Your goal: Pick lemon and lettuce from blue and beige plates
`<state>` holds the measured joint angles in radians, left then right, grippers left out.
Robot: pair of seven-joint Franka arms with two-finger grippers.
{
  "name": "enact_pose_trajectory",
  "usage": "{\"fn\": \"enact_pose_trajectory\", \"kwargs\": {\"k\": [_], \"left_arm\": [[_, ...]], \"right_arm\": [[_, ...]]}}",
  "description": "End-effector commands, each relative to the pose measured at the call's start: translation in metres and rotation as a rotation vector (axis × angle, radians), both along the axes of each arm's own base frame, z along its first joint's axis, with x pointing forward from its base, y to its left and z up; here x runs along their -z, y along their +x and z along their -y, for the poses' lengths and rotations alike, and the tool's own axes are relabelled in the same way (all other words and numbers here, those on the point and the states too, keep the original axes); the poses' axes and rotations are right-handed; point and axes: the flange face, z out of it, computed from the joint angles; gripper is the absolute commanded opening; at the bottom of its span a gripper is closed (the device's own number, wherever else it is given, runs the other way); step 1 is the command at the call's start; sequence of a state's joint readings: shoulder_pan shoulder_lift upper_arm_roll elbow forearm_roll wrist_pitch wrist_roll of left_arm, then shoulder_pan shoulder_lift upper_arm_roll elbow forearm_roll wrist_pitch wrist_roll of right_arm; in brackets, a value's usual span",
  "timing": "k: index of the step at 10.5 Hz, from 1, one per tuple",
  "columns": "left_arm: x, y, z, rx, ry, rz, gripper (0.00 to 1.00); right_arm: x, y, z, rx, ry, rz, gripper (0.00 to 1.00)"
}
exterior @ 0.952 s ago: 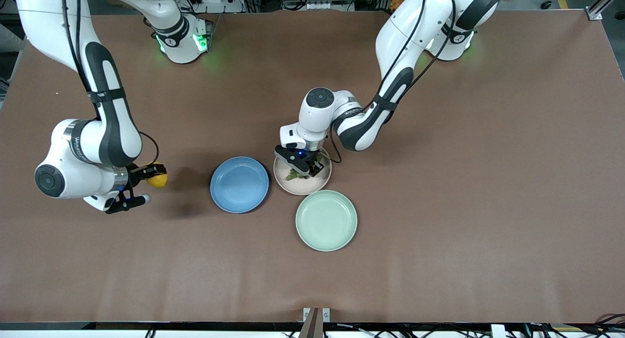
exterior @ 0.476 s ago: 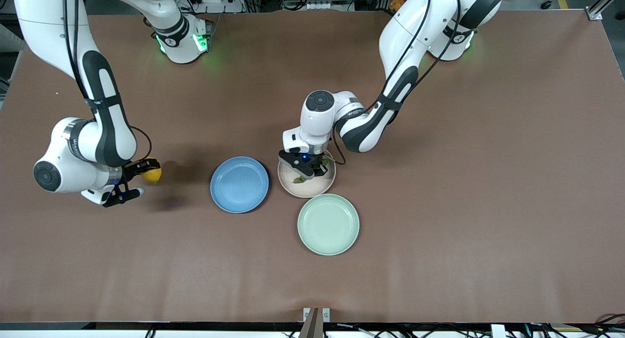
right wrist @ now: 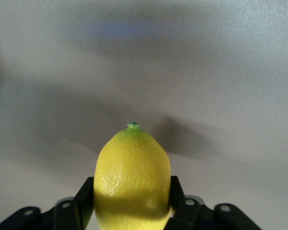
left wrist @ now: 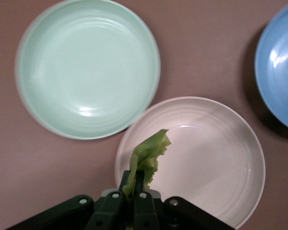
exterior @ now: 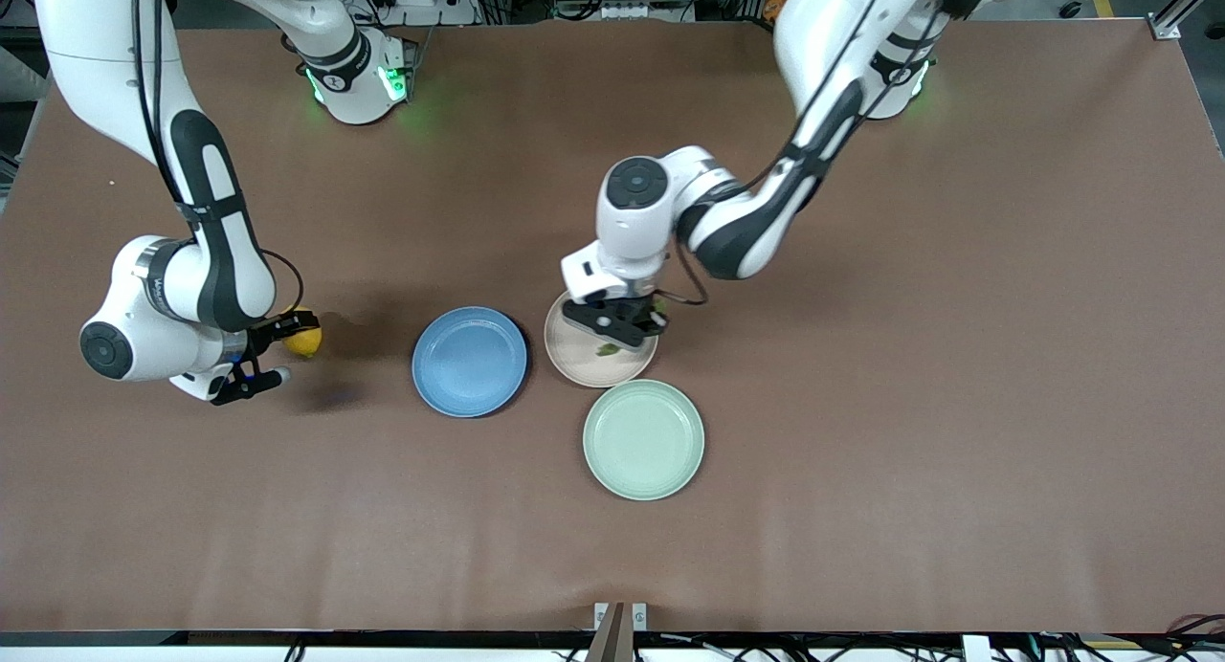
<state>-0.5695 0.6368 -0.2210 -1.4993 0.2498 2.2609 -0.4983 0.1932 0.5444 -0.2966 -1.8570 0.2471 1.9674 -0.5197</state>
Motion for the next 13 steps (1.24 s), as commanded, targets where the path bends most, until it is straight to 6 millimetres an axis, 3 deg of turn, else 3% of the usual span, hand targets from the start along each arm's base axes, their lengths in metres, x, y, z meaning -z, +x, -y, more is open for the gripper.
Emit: {"fn": "enact_pose_trajectory", "kwargs": {"k": [1, 3, 5, 6, 9, 11, 13], "left_arm": [[-0.058, 0.018, -0.050, -0.122, -0.020, -0.052, 0.00], [-0.089, 0.036, -0.092, -0.196, 0.007, -0.062, 0.00], [-0.119, 0.057, -0.140, -0.272, 0.019, -0.055, 0.00], [-0.129, 0.073, -0.175, -0.320, 0.024, -0.055, 0.00], [-0.130, 0.096, -0.249, -0.405, 0.065, -0.102, 0.00], [-0.127, 0.102, -0.287, -0.428, 0.095, -0.147, 0.00], [-0.115, 0.110, -0.333, -0.441, 0.081, -0.225, 0.00]], "right_arm": [[-0.016, 0.005, -0.003, -0.002, 0.027, 0.017, 1.00], [-0.037, 0.018, -0.006, -0.012, 0.036, 0.028, 1.00], [-0.084, 0.039, -0.013, -0.036, 0.054, 0.024, 1.00], [-0.116, 0.052, -0.008, -0.040, 0.048, 0.039, 1.00], [-0.198, 0.068, 0.004, -0.039, 0.027, 0.094, 1.00], [-0.253, 0.060, 0.008, 0.047, 0.011, 0.157, 1.00], [-0.288, 0.050, 0.006, 0.078, 0.020, 0.187, 1.00]]}}
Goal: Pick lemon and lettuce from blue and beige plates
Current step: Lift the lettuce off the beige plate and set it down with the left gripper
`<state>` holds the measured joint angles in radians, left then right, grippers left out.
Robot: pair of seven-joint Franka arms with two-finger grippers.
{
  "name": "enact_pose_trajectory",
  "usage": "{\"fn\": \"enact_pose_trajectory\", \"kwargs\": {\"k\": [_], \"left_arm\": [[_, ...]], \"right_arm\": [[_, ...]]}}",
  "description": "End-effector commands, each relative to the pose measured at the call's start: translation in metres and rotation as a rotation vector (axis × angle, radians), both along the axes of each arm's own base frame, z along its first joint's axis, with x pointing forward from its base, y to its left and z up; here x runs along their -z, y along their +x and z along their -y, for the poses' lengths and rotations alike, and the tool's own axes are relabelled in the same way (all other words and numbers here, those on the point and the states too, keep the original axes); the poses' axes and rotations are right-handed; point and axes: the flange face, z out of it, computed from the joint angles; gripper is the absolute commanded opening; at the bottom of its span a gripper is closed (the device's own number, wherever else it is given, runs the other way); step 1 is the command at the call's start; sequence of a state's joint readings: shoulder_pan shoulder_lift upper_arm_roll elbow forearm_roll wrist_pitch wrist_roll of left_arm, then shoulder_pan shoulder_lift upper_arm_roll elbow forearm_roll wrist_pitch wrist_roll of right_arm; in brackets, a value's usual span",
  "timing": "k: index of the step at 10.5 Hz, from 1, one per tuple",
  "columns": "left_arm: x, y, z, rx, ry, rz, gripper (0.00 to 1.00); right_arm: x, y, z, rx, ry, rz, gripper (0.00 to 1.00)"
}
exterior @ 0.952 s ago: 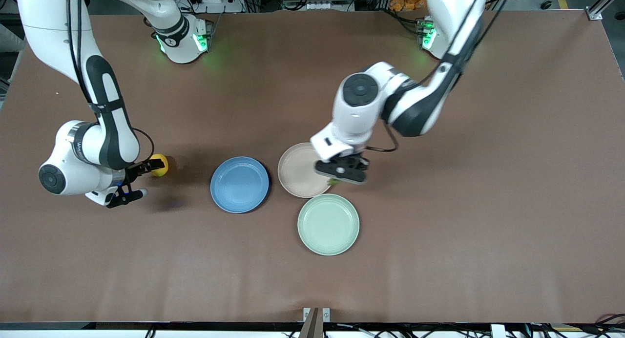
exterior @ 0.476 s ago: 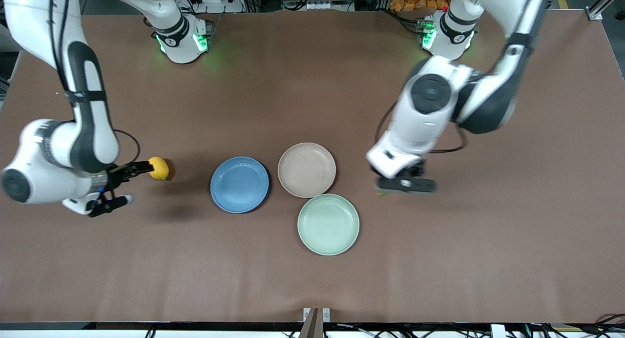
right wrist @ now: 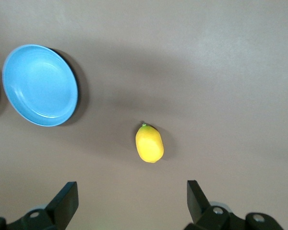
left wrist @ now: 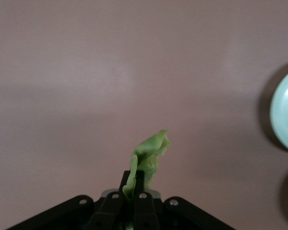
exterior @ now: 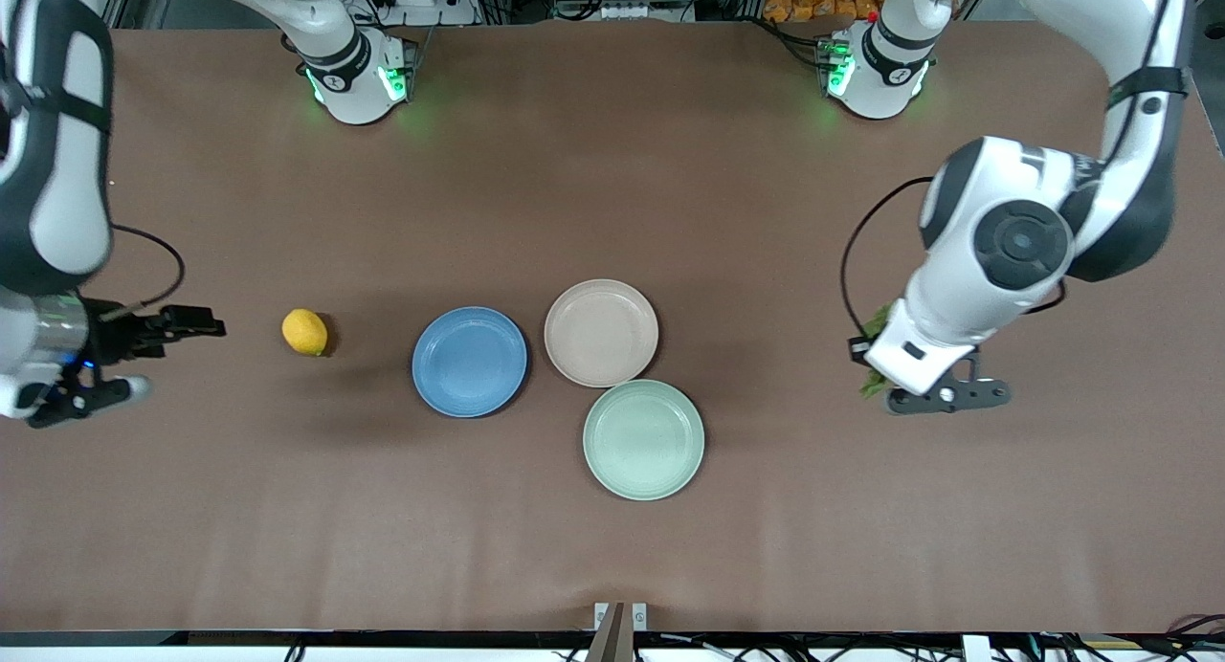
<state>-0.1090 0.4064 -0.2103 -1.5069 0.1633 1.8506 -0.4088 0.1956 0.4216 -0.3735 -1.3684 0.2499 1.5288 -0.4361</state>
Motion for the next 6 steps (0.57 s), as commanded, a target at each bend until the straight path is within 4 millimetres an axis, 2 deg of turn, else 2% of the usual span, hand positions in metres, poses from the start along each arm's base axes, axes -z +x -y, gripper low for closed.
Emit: {"fn": "enact_pose_trajectory", "kwargs": {"k": [1, 3, 4, 6], "left_arm": [[0.010, -0.001, -0.046, -0.022, -0.061, -0.076, 0.00], [0.031, 0.002, -0.063, -0.047, -0.060, -0.110, 0.00], [0.038, 0.002, -0.068, -0.055, -0.056, -0.123, 0.00], [0.071, 0.001, -0.084, -0.064, -0.040, -0.176, 0.00]], "right_arm": [[-0.042, -0.015, -0.002, 0.054, 0.012, 0.038, 1.00], [-0.072, -0.030, -0.019, 0.072, -0.022, 0.034, 1.00], [-0.094, -0.040, -0.026, 0.076, -0.046, 0.059, 1.00], [-0.119, -0.054, -0.027, 0.079, -0.066, 0.078, 1.00]]}}
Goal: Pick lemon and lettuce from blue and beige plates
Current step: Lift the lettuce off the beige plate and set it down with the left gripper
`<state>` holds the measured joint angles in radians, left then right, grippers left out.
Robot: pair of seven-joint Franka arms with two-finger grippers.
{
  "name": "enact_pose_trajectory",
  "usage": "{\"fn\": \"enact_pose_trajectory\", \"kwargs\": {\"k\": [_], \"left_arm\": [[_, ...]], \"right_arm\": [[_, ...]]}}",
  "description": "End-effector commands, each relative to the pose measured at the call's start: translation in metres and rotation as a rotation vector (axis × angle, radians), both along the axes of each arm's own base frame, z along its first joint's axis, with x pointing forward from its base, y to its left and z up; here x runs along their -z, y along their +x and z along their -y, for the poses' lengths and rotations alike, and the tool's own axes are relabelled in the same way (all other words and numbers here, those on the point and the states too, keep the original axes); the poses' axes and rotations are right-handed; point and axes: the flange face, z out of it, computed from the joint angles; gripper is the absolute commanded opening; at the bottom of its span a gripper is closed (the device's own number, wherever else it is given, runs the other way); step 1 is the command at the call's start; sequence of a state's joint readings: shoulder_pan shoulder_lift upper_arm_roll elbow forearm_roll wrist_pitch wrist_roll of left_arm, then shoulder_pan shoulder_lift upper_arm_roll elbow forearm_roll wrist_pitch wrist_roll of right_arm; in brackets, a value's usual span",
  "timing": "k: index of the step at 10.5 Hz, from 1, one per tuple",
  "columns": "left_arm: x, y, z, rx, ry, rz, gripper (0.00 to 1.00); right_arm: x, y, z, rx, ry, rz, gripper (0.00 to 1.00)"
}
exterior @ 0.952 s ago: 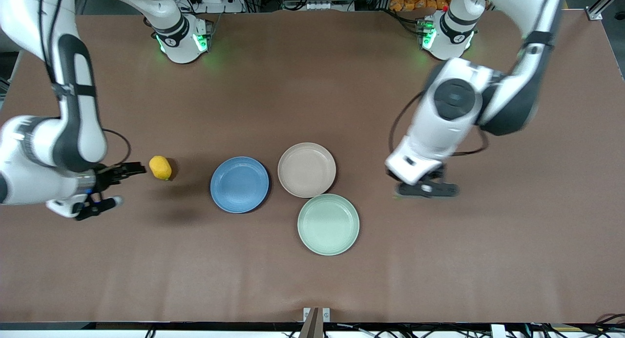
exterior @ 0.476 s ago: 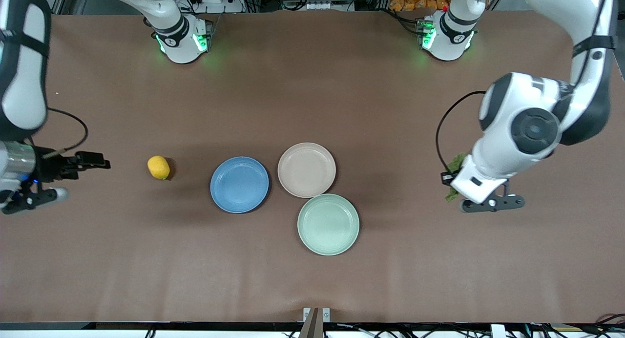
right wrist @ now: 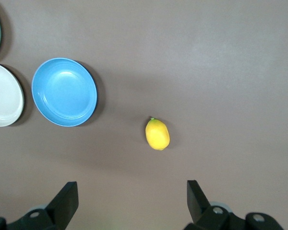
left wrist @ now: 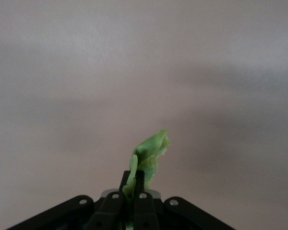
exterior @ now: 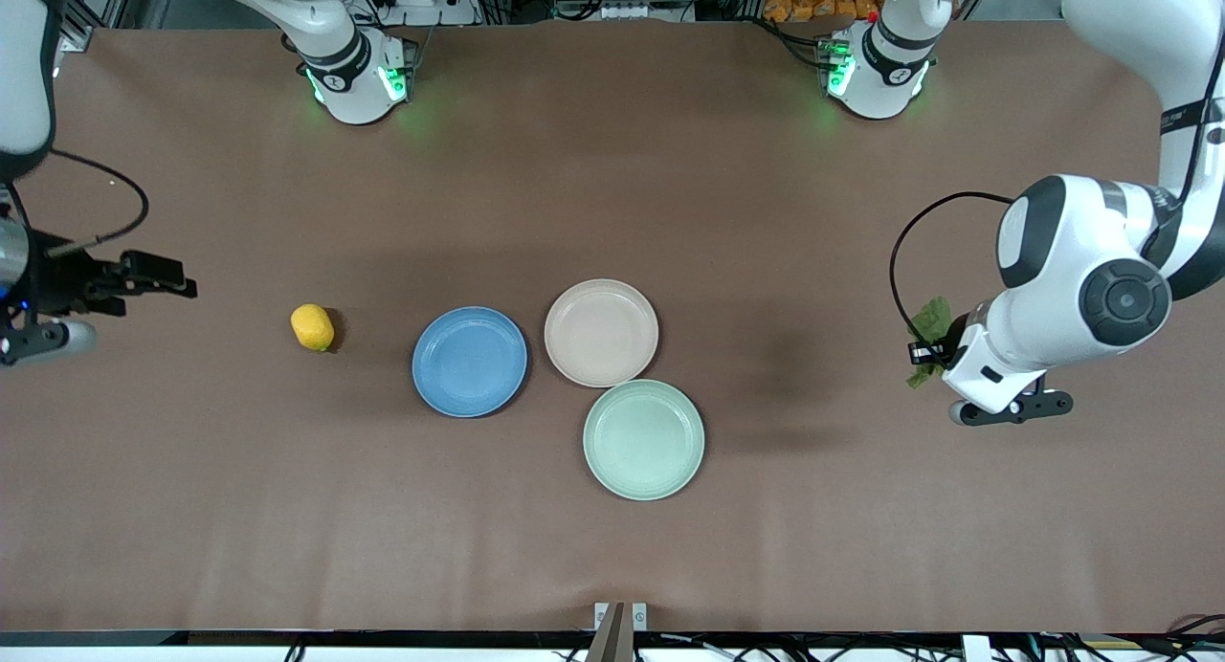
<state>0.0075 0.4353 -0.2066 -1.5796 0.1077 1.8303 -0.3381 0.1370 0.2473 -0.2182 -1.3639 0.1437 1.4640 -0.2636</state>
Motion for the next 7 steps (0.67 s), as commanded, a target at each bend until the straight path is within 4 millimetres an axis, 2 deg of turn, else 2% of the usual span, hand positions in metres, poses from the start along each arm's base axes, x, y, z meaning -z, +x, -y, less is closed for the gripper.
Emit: {"fn": "enact_pose_trajectory", "kwargs": {"k": [1, 3, 4, 5, 6, 7], "left_arm": [[0.028, 0.001, -0.017, -0.016, -0.009, -0.054, 0.00], [0.048, -0.003, -0.015, -0.014, -0.008, -0.090, 0.00], [0.060, -0.005, -0.015, -0.005, 0.002, -0.109, 0.00], [0.072, -0.004, -0.017, 0.002, 0.002, -0.125, 0.00], [0.081, -0.002, -0.017, 0.007, 0.002, -0.131, 0.08], [0.095, 0.000, -0.016, 0.009, -0.002, -0.134, 0.58]], "right_arm": [[-0.033, -0.023, 0.005, 0.026, -0.027, 0.026, 1.00], [-0.048, -0.035, 0.006, 0.029, -0.033, 0.051, 1.00], [-0.052, -0.040, -0.002, 0.036, -0.033, 0.061, 1.00], [-0.054, -0.038, -0.001, 0.040, -0.049, 0.083, 1.00], [-0.057, -0.040, -0.007, 0.028, -0.070, 0.092, 1.00], [-0.058, -0.037, -0.008, 0.028, -0.079, 0.116, 1.00]]}}
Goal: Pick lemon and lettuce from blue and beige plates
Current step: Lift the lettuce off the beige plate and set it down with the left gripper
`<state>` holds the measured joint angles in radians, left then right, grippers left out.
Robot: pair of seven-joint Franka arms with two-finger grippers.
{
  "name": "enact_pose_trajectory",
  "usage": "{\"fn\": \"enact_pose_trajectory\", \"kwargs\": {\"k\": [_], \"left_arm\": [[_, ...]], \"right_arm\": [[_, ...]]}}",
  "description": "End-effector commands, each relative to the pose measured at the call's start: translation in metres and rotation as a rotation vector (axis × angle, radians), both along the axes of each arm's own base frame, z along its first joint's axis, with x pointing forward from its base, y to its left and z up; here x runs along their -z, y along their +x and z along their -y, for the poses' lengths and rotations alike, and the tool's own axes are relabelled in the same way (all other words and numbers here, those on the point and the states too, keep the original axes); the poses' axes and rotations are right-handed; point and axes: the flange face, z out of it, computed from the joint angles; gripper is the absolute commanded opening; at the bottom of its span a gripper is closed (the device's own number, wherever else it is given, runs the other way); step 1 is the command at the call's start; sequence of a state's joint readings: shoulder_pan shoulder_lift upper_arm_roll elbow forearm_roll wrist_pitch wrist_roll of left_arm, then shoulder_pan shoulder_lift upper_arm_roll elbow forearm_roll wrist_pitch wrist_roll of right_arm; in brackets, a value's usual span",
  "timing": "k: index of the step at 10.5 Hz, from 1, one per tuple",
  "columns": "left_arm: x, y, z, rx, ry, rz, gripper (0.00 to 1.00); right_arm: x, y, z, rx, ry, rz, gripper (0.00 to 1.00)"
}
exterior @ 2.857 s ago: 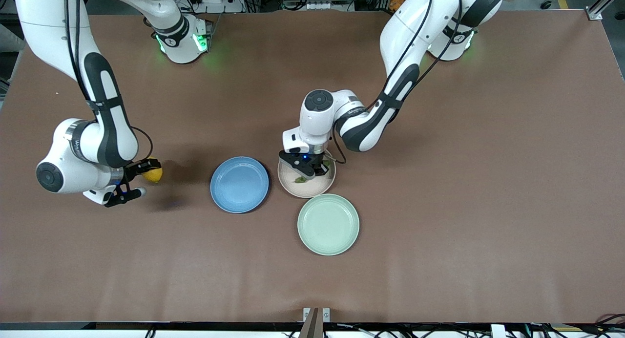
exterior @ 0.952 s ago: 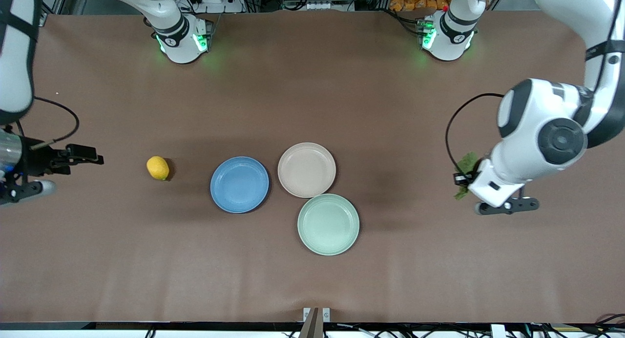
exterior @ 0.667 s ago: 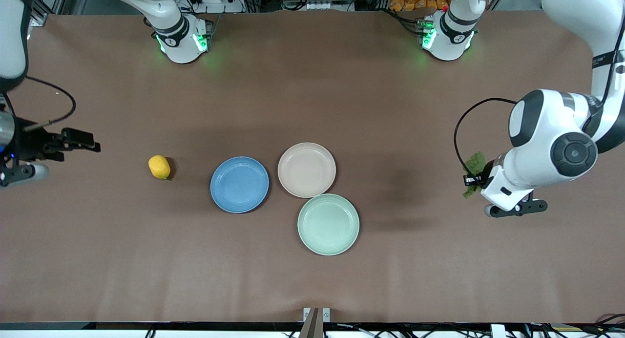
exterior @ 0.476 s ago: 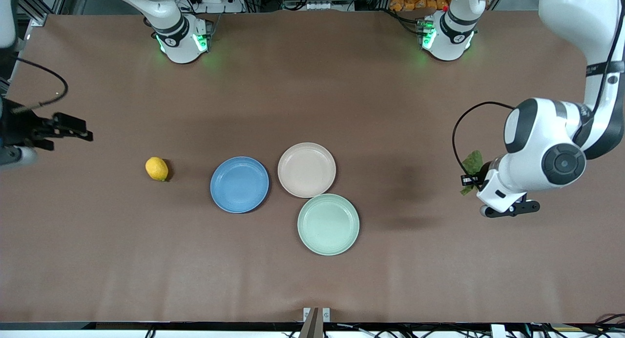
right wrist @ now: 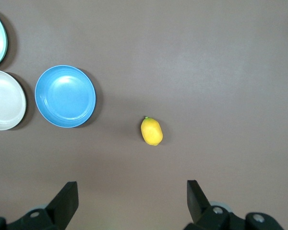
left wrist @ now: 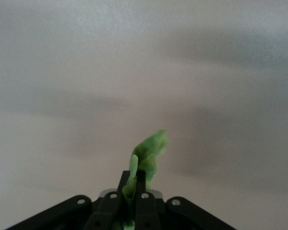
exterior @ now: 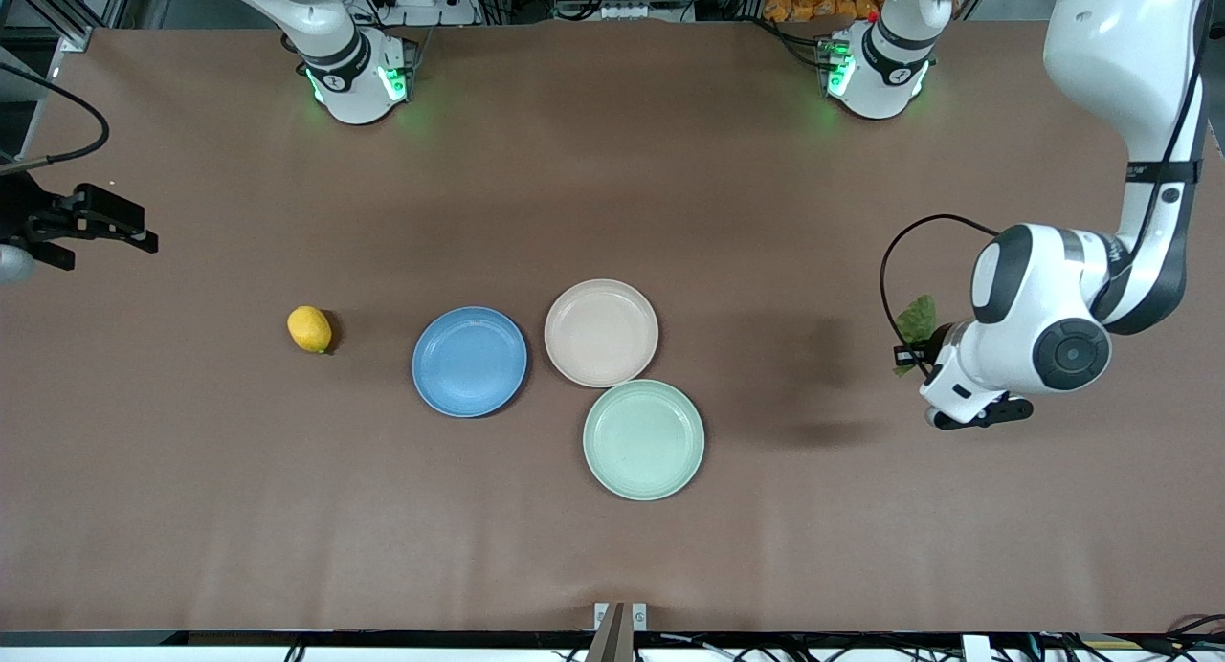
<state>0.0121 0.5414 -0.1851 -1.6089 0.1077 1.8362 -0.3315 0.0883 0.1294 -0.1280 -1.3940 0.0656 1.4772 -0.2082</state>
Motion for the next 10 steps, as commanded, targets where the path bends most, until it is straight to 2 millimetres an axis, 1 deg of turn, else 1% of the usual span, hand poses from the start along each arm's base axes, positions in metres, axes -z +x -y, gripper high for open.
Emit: {"fn": "enact_pose_trajectory", "kwargs": {"k": [1, 2, 3, 5, 6, 8, 9, 10], "left_arm": [[0.015, 0.007, 0.000, 0.027, -0.017, 0.020, 1.00], [0.002, 0.012, -0.006, 0.047, 0.001, 0.049, 1.00], [-0.024, 0.019, -0.009, 0.084, -0.001, 0.095, 1.00], [-0.070, 0.022, -0.011, 0.111, -0.010, 0.159, 1.00], [-0.102, 0.018, -0.011, 0.116, 0.002, 0.202, 1.00], [-0.168, 0.006, -0.009, 0.109, 0.009, 0.223, 1.00], [-0.191, 0.004, -0.006, 0.112, 0.008, 0.219, 1.00], [-0.212, 0.000, -0.004, 0.110, 0.002, 0.239, 1.00]], "right_arm": [[0.000, -0.006, -0.003, 0.010, -0.026, 0.051, 1.00], [-0.001, -0.009, -0.004, 0.008, -0.025, 0.079, 1.00], [0.000, -0.010, -0.005, 0.007, -0.023, 0.105, 1.00], [-0.008, -0.010, -0.007, 0.001, -0.023, 0.131, 1.00], [-0.009, -0.008, -0.011, -0.003, -0.026, 0.139, 1.00], [-0.011, -0.005, -0.015, -0.012, -0.025, 0.158, 1.00], [-0.010, -0.005, -0.013, -0.009, -0.026, 0.159, 1.00], [-0.012, -0.004, -0.016, -0.012, -0.028, 0.167, 1.00]]}}
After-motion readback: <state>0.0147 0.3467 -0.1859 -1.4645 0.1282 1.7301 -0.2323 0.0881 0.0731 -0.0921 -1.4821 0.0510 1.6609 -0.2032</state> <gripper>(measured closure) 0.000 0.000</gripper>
